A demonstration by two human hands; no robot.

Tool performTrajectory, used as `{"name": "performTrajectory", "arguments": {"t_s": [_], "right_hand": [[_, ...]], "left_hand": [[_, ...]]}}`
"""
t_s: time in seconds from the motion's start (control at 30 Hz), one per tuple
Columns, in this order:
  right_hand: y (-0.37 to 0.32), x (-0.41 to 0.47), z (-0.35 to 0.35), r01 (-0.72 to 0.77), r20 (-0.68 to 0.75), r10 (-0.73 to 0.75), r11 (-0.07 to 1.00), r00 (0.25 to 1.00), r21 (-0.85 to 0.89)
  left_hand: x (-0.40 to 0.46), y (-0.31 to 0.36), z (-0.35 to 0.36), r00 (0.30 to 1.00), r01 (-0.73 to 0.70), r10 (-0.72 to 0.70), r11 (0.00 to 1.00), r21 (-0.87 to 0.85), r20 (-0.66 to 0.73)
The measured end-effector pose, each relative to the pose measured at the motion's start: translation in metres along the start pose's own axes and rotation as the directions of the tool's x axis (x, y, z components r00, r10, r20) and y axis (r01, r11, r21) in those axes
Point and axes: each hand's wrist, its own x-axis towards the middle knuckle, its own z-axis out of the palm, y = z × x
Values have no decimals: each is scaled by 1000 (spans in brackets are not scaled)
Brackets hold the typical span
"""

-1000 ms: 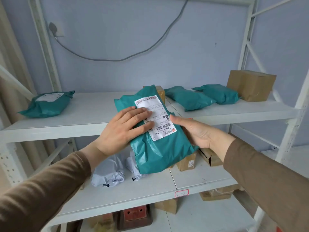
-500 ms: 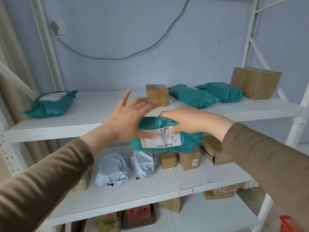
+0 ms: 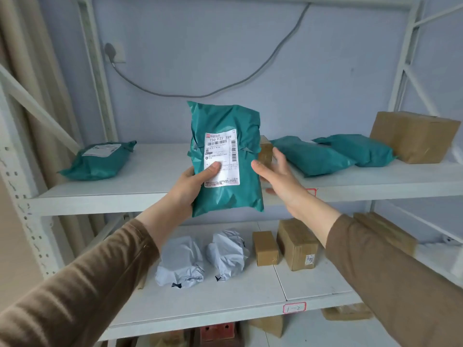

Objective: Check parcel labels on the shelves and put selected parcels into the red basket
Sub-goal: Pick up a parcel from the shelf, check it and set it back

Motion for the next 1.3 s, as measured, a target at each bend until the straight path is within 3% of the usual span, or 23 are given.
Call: {"name": "performTrajectory", "arguments": {"t_s": [0.07, 0.13, 0.27, 0.5, 0.9, 1.03, 1.2, 1.3], "right_hand": [[13, 10, 10, -106, 135, 92, 990, 987, 97], [17, 18, 24, -105, 184, 85, 989, 979, 101], [18, 45, 53, -133, 141, 103, 966, 985, 220], [5, 105, 93, -194, 20, 196, 938, 980, 288], [21, 176, 114, -318, 30, 364, 768, 931, 556], [27, 178, 108, -292, -11, 350, 799, 937, 526], [19, 163, 93, -276, -8, 299, 891, 954, 361], [10, 138, 74, -220, -63, 233, 961, 970, 168]], "left_hand": [[8, 0, -2, 1000, 3, -3, 999, -49, -8], [17, 1, -5, 1000, 6, -7, 998, -66, -27], [42, 2, -23, 993, 6, -14, 998, -70, -119], [89, 13, -66, 991, 54, -51, 998, 19, -124], [195, 8, -76, 960, 114, -83, 988, 101, -268], [207, 3, -69, 936, 134, -77, 980, 146, -344], [201, 3, -63, 933, 151, -58, 958, 242, -355], [197, 10, -66, 886, 204, 91, 805, 558, -455]]}}
